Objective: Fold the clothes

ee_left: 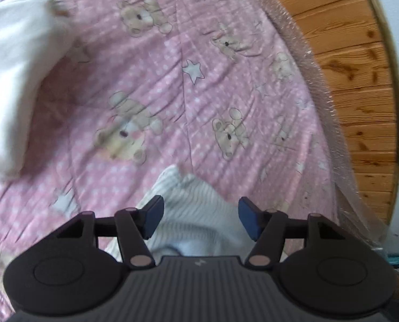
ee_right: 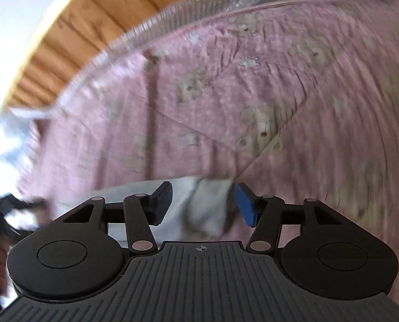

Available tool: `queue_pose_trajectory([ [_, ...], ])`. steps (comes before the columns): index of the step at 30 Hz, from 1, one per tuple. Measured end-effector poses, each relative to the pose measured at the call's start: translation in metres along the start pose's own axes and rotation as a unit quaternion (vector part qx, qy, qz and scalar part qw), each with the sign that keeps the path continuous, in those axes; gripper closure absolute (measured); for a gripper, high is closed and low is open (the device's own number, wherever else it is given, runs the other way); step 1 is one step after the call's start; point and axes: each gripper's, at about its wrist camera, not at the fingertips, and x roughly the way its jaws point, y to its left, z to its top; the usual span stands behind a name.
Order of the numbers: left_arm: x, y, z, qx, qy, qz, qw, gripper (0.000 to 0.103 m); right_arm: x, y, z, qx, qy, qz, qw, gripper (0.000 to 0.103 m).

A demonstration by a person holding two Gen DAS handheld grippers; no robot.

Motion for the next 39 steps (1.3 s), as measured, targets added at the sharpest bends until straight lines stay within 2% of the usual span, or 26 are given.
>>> queue_pose_trajectory([
  [2,0.011,-0.006,0.002,0.008,0.009,0.018,0.9998,0.041,0.012,0.006,0.003,-0.058,0.011,-0.01,0.998,0.053],
  [3,0.013,-0.01,0.001,0.021,0.008,0.023,0.9995,0.043,0.017,0.01,0.004,-0.087,0.015,-0.016,0.996,0.06],
  [4,0.015,-0.013,-0.001,0.037,0.008,0.028,0.9989,0.048,0.02,0.013,0.004,-0.117,0.019,-0.016,0.993,0.084],
  [5,0.017,-0.017,-0.004,0.055,0.007,0.028,0.9981,0.06,0.019,0.017,0.003,-0.145,0.016,-0.013,0.989,0.092],
  [6,0.017,-0.018,-0.006,0.073,0.008,0.025,0.997,0.099,0.016,0.02,0.0,-0.173,0.008,-0.012,0.985,0.094],
  [7,0.016,-0.018,-0.01,0.087,0.004,0.023,0.9959,0.103,0.013,0.023,-0.003,-0.201,0.0,-0.011,0.98,0.096],
  [9,0.002,-0.015,-0.021,0.121,-0.019,0.01,0.9924,0.103,-0.004,0.03,-0.015,-0.263,-0.036,-0.006,0.964,0.096],
  [11,-0.019,-0.011,-0.036,0.151,-0.042,-0.008,0.9876,0.103,-0.026,0.038,-0.032,-0.327,-0.08,-0.007,0.942,0.096],
  [13,-0.043,0.001,-0.054,0.169,-0.058,-0.031,0.9834,0.103,-0.048,0.05,-0.054,-0.391,-0.123,-0.024,0.912,0.096],
  [16,-0.07,0.025,-0.085,0.195,-0.056,-0.054,0.9777,0.103,-0.076,0.067,-0.1,-0.502,-0.166,-0.047,0.848,0.096],
  [17,-0.072,0.039,-0.096,0.197,-0.044,-0.049,0.9782,0.103,-0.081,0.069,-0.12,-0.534,-0.166,-0.05,0.827,0.096],
  [18,-0.069,0.053,-0.104,0.191,-0.027,-0.04,0.9804,0.103,-0.081,0.067,-0.14,-0.558,-0.158,-0.055,0.813,0.096],
  [19,-0.065,0.065,-0.108,0.177,-0.012,-0.036,0.9835,0.103,-0.079,0.063,-0.159,-0.574,-0.146,-0.062,0.803,0.096],
  [20,-0.063,0.069,-0.106,0.162,-0.008,-0.033,0.9863,0.101,-0.077,0.058,-0.174,-0.581,-0.134,-0.072,0.799,0.095],
  [22,-0.059,0.066,-0.093,0.134,-0.011,-0.029,0.9905,0.08,-0.073,0.047,-0.193,-0.572,-0.11,-0.099,0.807,0.088],
  [23,-0.058,0.064,-0.087,0.12,-0.012,-0.026,0.9924,0.072,-0.073,0.043,-0.198,-0.56,-0.103,-0.11,0.815,0.084],
  [24,-0.053,0.058,-0.082,0.134,-0.012,-0.019,0.9907,0.058,-0.077,0.043,-0.197,-0.532,-0.1,-0.113,0.833,0.074],
  [25,-0.045,0.049,-0.079,0.167,-0.01,-0.009,0.9858,0.049,-0.082,0.043,-0.191,-0.492,-0.097,-0.107,0.859,0.064],
  [27,-0.03,0.03,-0.073,0.233,-0.007,0.012,0.9724,0.042,-0.094,0.04,-0.171,-0.397,-0.095,-0.067,0.911,0.054],
  [28,-0.023,0.021,-0.07,0.265,-0.005,0.023,0.964,0.039,-0.099,0.039,-0.16,-0.354,-0.096,-0.048,0.929,0.053],
  [30,-0.008,0.002,-0.064,0.329,-0.002,0.043,0.9435,0.039,-0.101,0.036,-0.14,-0.291,-0.098,-0.014,0.952,0.049],
  [32,0.007,-0.016,-0.057,0.39,0.001,0.064,0.9184,0.042,-0.102,0.033,-0.121,-0.233,-0.1,0.015,0.967,0.048],
  [34,0.022,-0.035,-0.051,0.45,0.005,0.084,0.8888,0.057,-0.096,0.029,-0.108,-0.201,-0.096,0.028,0.975,0.048],
  [37,0.045,-0.062,-0.042,0.536,0.009,0.114,0.8363,0.056,-0.074,0.016,-0.099,-0.167,-0.066,0.041,0.983,0.049],
  [38,0.048,-0.066,-0.042,0.553,0.009,0.118,0.8244,0.056,-0.066,0.01,-0.098,-0.161,-0.051,0.044,0.985,0.051],
  [39,0.048,-0.066,-0.045,0.563,0.007,0.12,0.8174,0.058,-0.054,0.005,-0.094,-0.158,-0.03,0.045,0.986,0.059],
])
